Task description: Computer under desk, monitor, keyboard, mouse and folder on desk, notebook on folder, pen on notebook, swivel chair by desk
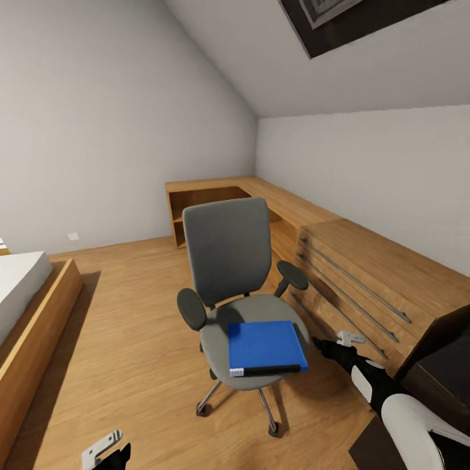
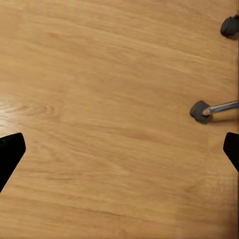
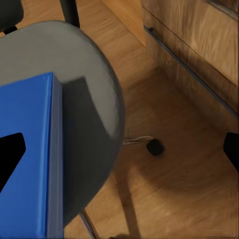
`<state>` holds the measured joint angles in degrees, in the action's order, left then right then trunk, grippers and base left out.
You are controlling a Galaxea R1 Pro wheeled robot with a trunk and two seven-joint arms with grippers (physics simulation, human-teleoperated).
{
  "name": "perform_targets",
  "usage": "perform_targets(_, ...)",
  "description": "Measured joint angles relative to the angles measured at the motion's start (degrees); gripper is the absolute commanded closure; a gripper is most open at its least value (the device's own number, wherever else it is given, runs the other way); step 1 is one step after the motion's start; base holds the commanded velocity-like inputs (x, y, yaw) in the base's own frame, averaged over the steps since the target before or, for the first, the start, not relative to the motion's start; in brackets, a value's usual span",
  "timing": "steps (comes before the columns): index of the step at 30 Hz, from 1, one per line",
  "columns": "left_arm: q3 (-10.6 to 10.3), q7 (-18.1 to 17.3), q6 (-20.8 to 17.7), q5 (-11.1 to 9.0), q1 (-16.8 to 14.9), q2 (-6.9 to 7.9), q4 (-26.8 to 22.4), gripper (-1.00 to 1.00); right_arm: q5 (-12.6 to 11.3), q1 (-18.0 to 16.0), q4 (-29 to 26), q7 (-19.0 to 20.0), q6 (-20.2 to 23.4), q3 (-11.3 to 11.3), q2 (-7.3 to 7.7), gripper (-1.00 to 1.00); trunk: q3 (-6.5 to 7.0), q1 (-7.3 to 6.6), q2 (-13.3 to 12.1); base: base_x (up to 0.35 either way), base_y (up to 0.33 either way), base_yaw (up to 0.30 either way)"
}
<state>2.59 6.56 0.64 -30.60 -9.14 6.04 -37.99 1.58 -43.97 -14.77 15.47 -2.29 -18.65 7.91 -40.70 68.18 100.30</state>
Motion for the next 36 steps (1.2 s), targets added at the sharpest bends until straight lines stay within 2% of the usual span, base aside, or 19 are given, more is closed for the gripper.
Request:
perform_targets(20,0.0,0.0,0.0,0.0,0.0,0.00,0.0,-1.00,0.0,0.0,0.1,0.0,0.0,0.0,-0.11,-1.00,0.00,0.00,0.0,0.000,0.000,-0.018)
perform_targets(26,0.0,0.0,0.0,0.0,0.0,0.00,0.0,-1.00,0.0,0.0,-0.2,0.0,0.0,0.0,-1.09,-1.00,0.04,0.00,0.0,0.000,0.000,-0.034)
perform_targets(36,0.0,0.0,0.0,0.0,0.0,0.00,0.0,-1.00,0.0,0.0,-0.3,0.0,0.0,0.0,-1.30,-1.00,0.49,0.00,0.0,0.006,0.012,-0.131)
